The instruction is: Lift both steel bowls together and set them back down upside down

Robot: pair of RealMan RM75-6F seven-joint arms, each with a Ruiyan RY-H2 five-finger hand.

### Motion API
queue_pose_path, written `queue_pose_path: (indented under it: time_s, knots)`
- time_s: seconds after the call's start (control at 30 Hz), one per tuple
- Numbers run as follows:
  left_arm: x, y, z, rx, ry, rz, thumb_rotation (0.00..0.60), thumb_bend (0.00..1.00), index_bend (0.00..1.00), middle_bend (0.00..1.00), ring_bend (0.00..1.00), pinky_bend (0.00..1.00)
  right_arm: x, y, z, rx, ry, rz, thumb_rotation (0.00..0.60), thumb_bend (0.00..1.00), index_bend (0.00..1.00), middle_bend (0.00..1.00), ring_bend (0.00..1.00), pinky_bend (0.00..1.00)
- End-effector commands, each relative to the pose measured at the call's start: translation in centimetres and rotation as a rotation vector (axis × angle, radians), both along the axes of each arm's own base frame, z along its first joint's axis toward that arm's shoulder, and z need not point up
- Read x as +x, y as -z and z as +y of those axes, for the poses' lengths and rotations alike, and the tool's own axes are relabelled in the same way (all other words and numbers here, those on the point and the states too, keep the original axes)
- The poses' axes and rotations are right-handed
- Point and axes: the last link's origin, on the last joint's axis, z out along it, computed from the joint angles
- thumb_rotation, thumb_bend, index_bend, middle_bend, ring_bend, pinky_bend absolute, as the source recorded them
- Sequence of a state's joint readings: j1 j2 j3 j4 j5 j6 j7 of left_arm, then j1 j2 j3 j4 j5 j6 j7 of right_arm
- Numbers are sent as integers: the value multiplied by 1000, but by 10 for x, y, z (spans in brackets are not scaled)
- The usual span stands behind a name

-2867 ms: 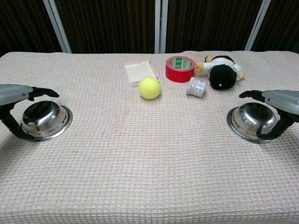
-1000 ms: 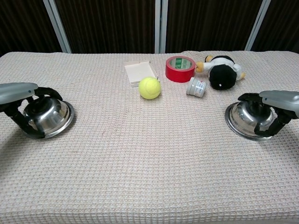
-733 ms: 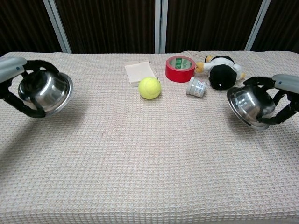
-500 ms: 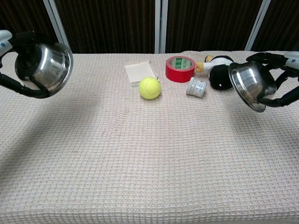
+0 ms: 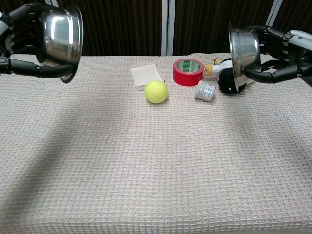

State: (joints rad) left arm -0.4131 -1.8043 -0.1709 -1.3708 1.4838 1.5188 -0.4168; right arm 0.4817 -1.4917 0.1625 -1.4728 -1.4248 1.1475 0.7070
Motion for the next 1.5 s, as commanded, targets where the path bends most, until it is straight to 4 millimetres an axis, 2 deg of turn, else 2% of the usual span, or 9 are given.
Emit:
queue_pose_path:
  time_s: [0.03, 0.27, 0.57, 0.73, 1.07, 1.17, 1.5]
  knots:
    - [24, 16, -3, -66, 28, -161, 600, 137, 398, 386, 402, 622, 21, 23, -5, 72, -27, -267, 600, 249, 414, 389, 269, 376]
    - [49, 28, 8, -110, 56, -262, 600, 141, 401, 387, 404, 627, 42, 45, -12, 249, -22, -531, 600, 249, 415, 389, 269, 376]
    - [73, 45, 9, -137, 95, -305, 600, 148, 405, 387, 414, 636, 70, 69, -26, 427, -27, -671, 600, 246, 415, 389, 269, 380]
    - [80, 49, 9, -140, 122, -288, 600, 150, 407, 388, 415, 638, 88, 79, -30, 504, -35, -722, 600, 243, 416, 389, 269, 381]
    - [76, 50, 21, -114, 118, -264, 600, 150, 409, 388, 417, 639, 122, 97, -31, 620, -79, -766, 600, 243, 416, 389, 269, 386]
    - [73, 48, 20, -100, 123, -263, 600, 150, 409, 388, 417, 639, 123, 97, -33, 615, -78, -770, 600, 244, 417, 388, 269, 387]
    - [63, 38, 24, -80, 109, -283, 600, 150, 409, 388, 417, 640, 101, 81, -39, 556, -50, -815, 600, 246, 417, 388, 269, 388]
